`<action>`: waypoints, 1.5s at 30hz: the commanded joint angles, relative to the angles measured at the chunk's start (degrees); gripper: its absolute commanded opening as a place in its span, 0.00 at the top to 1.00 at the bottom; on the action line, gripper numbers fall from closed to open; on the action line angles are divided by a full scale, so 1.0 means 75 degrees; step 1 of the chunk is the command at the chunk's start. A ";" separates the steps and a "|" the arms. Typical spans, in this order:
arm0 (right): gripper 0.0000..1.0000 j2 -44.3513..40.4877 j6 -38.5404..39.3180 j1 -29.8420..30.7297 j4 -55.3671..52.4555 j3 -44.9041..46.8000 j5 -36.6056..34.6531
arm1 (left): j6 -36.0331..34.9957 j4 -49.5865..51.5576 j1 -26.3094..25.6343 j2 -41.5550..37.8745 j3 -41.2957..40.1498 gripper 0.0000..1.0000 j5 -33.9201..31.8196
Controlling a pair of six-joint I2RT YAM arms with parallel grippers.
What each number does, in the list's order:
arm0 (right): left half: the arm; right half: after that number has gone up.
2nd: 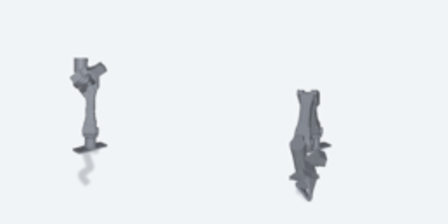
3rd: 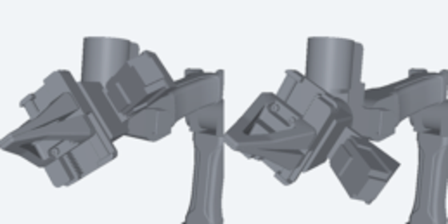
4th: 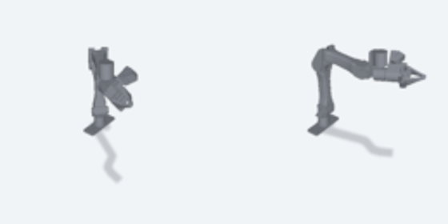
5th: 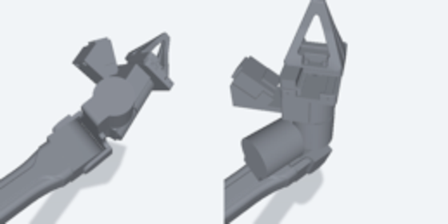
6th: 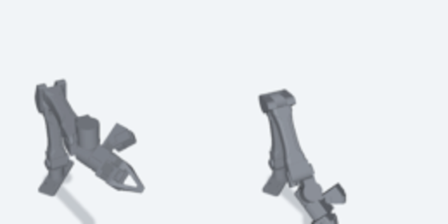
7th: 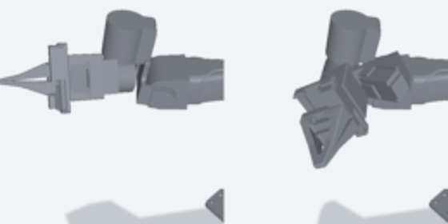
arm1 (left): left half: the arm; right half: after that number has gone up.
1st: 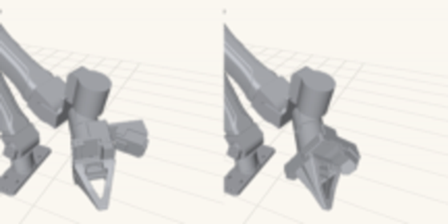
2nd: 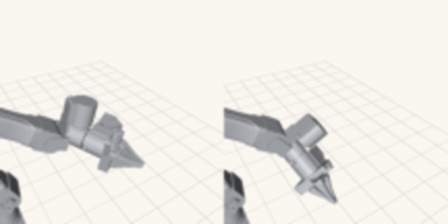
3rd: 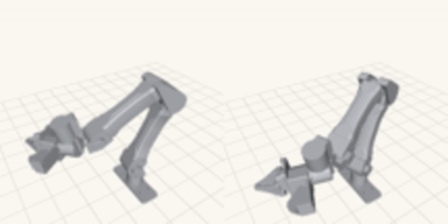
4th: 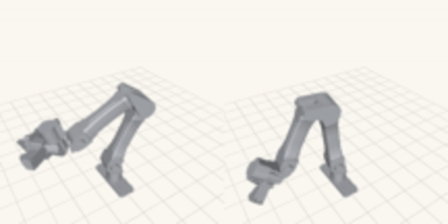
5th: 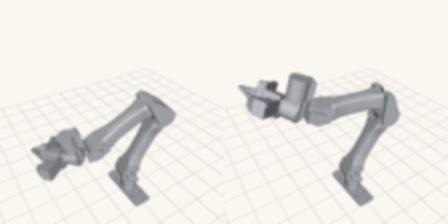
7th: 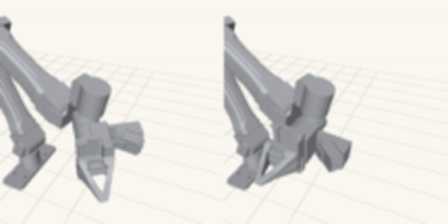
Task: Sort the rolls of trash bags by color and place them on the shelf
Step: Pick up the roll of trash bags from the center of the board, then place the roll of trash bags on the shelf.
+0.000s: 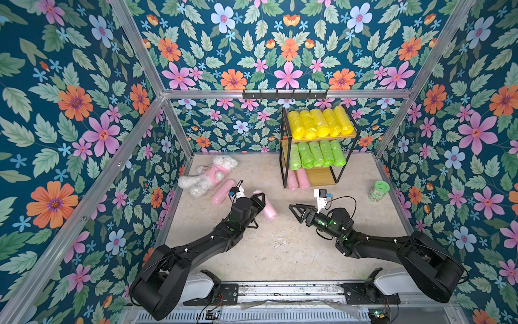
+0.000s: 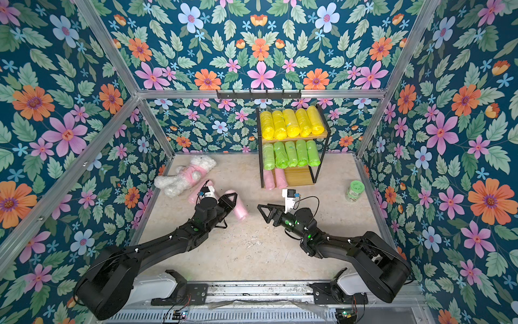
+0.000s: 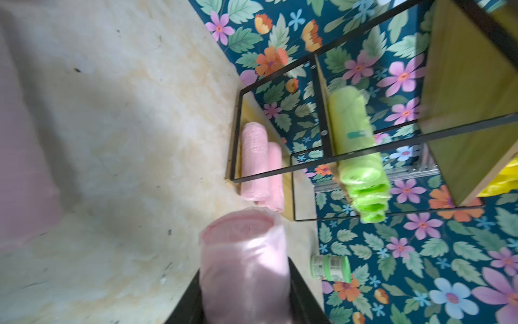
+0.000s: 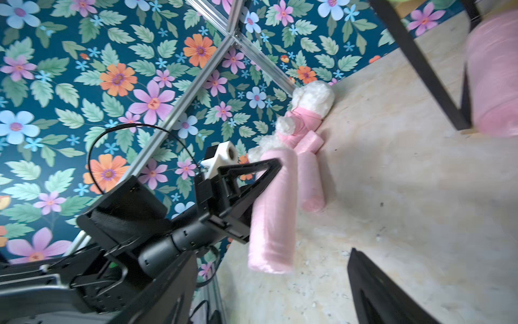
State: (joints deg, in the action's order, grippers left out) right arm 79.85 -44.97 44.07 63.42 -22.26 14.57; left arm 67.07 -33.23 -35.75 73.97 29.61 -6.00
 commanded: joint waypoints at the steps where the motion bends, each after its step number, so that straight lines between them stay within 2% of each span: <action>1: 0.05 0.0157 -0.0532 0.0209 0.0402 -0.0128 -0.0411 | 0.0515 -0.1329 -0.0110 0.0227 0.0096 0.63 -0.0375; 8: 0.03 0.0805 -0.0940 0.0419 0.0699 -0.0524 -0.0694 | 0.0857 -0.2004 -0.0341 0.0436 0.0072 0.63 -0.0490; 15: 0.03 0.1403 -0.1105 0.0615 0.0917 -0.1016 -0.0614 | 0.0890 -0.2044 -0.0454 0.0362 0.0072 0.63 -0.0513; 18: 0.06 0.1579 -0.1169 0.0657 0.1077 -0.1138 -0.0601 | 0.0889 -0.2069 -0.0495 0.0344 0.0097 0.63 -0.0529; 28: 0.35 0.1939 -0.1310 0.0693 0.1262 -0.1369 -0.0529 | 0.0866 -0.2097 -0.0531 0.0368 0.0145 0.62 -0.0494; 34: 0.56 0.1939 -0.1328 0.0697 0.1340 -0.1321 -0.0664 | 0.0879 -0.2144 -0.0531 0.0368 0.0102 0.61 -0.0455; 37: 0.63 0.1939 -0.1316 0.0688 0.1292 -0.1322 -0.0672 | 0.0866 -0.2134 -0.0531 0.0338 0.0061 0.59 -0.0495; 40: 0.66 0.1903 -0.1244 0.0672 0.1181 -0.1321 -0.0699 | 0.0837 -0.2119 -0.0531 0.0332 0.0026 0.54 -0.0502; 45: 0.70 0.1648 -0.1104 0.0553 0.0909 -0.1173 -0.0811 | 0.0706 -0.2027 -0.0531 0.0360 -0.0057 0.37 -0.0494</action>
State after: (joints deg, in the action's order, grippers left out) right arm 93.27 -54.28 48.60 69.52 -31.42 9.65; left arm 73.47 -47.09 -39.75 76.69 29.41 -9.47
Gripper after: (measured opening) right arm 0.387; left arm 0.618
